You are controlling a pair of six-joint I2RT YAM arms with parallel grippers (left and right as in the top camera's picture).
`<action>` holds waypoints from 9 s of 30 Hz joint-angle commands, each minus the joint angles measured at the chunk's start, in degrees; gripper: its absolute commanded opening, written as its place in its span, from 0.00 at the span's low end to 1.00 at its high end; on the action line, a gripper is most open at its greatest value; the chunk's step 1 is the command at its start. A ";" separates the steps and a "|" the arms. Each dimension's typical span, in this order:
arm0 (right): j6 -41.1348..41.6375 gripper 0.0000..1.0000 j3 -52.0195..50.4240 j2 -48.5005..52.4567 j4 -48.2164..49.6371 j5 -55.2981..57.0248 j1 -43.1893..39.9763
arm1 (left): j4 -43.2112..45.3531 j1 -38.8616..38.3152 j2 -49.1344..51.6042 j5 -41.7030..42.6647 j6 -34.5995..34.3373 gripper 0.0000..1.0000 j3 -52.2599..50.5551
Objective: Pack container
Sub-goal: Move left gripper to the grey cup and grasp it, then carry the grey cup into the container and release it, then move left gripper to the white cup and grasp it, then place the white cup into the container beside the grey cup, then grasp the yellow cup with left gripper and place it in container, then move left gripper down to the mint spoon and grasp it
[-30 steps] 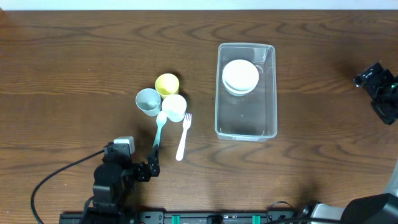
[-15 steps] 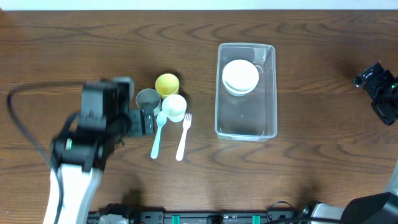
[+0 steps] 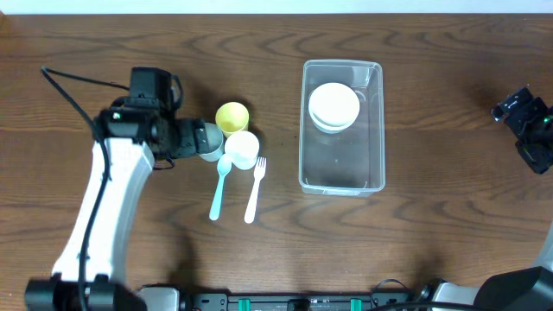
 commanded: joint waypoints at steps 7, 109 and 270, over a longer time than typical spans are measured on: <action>0.42 0.99 0.13 0.17 0.00 -0.04 -0.28 | 4.26 0.98 12.37 2.47 0.20 0.98 0.96; 0.42 0.99 0.13 0.17 0.00 -0.04 -0.26 | 1.03 -11.98 17.59 8.26 -2.64 0.45 5.75; 0.42 0.99 0.13 0.17 -0.02 -0.04 -0.28 | -25.68 -18.03 15.67 -7.34 3.43 0.99 27.61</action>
